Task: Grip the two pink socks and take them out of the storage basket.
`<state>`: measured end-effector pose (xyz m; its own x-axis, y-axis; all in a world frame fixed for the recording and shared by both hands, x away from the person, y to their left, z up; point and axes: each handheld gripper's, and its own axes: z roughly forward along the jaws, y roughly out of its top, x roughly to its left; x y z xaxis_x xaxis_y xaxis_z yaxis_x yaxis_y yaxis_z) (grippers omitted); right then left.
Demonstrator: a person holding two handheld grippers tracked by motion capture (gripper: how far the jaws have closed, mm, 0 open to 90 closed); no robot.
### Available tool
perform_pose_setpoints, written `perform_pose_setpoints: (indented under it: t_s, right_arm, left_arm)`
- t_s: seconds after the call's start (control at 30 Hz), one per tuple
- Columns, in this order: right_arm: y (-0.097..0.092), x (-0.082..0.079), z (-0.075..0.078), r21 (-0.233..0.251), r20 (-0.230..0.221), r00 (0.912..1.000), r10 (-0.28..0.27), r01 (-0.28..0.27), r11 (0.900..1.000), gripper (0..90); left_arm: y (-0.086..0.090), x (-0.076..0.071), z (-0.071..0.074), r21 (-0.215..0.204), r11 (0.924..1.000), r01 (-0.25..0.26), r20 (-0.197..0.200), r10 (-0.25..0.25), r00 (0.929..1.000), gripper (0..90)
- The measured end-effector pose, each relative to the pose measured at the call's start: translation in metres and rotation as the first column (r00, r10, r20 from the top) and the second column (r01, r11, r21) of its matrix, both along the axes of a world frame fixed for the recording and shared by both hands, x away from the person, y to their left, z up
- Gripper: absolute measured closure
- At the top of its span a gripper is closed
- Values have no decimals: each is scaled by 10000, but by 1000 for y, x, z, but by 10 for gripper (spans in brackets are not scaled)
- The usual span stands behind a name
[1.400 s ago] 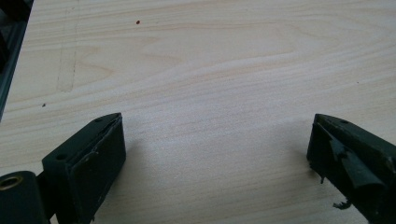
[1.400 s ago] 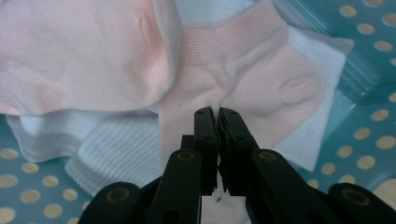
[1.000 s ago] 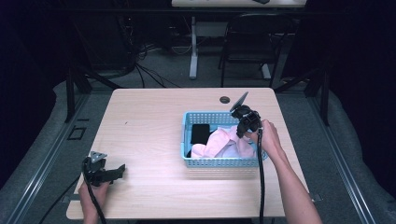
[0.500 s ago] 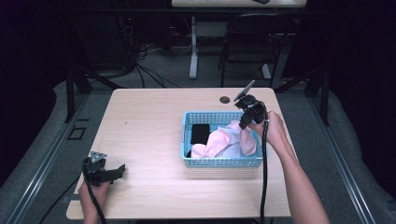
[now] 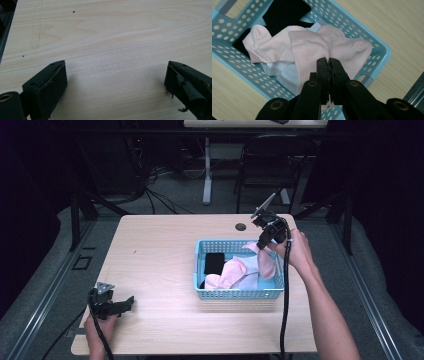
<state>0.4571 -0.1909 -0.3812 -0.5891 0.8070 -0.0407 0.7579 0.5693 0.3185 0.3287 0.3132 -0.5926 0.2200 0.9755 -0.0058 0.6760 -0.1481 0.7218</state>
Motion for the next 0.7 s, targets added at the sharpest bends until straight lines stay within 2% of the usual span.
perform_pose_setpoints:
  t_s: [0.13,0.37,0.43,0.7]
  right_arm:
    - [0,-5,13,-5,138,9999,71,-71,10000,873]
    - [-3,-16,35,311,423,9990,140,-153,9994,873]
    - [-3,-18,37,359,486,9987,139,-157,9992,872]
    - [0,-45,62,555,925,9944,520,-573,9968,871]
  left_arm:
    - [0,0,0,-3,10000,-1,-3,1,10000,46]
    - [0,0,0,1,10000,-3,3,3,10000,46]
    - [0,0,0,5,10000,-9,12,9,10000,46]
    - [0,0,0,3,10000,-4,6,4,10000,46]
